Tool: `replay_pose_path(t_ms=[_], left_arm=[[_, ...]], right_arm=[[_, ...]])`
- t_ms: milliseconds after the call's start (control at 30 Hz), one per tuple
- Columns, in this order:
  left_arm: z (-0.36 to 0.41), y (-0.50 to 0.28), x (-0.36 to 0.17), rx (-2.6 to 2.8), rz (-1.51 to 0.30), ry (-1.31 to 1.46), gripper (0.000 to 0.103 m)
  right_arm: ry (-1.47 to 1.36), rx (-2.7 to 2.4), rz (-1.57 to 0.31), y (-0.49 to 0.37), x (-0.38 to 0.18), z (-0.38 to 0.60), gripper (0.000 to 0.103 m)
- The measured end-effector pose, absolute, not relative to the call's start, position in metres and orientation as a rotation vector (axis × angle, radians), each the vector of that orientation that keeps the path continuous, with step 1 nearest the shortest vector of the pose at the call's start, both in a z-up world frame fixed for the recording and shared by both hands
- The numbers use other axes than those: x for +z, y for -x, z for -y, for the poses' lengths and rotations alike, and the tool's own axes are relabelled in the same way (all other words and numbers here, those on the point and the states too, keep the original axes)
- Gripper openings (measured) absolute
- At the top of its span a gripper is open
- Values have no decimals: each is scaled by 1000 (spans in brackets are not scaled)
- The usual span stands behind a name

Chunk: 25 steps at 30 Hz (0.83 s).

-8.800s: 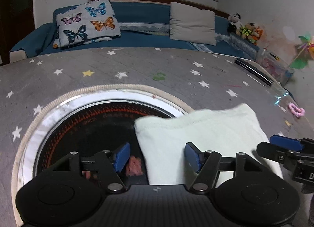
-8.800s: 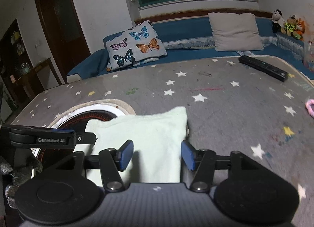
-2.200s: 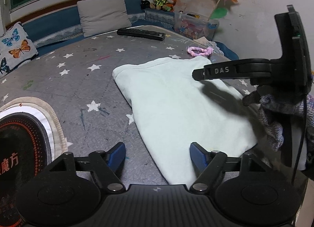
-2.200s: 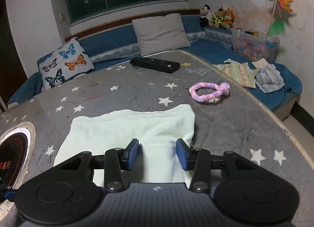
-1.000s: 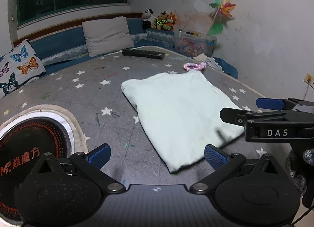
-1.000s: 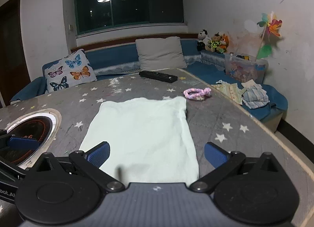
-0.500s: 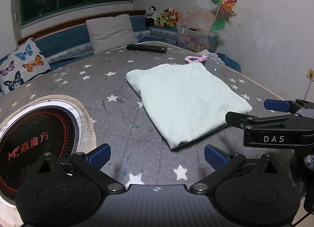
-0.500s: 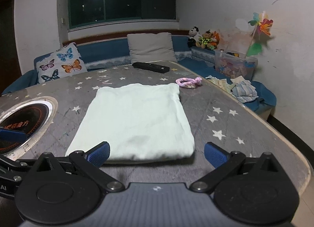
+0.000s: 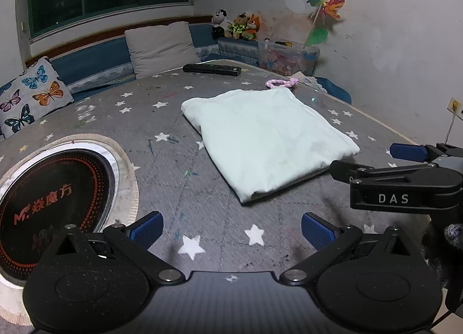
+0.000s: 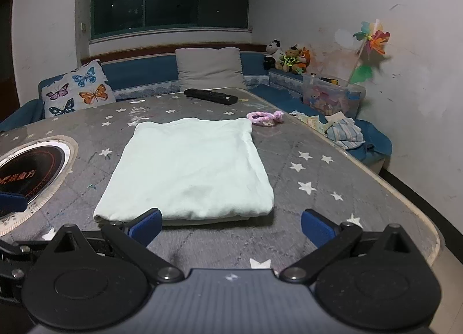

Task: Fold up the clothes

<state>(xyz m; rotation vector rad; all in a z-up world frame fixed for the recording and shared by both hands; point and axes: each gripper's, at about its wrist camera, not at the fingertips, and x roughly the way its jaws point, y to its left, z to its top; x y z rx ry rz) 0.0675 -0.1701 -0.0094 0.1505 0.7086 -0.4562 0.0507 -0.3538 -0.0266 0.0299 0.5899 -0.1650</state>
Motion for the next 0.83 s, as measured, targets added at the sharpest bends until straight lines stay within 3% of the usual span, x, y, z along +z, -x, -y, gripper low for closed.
replay_pose_path(t_ms=[833], left_arm=[[173, -55, -11, -475, -702, -162, 103]], right_arm=[[-42, -180, -600, -37, -28, 350, 103]])
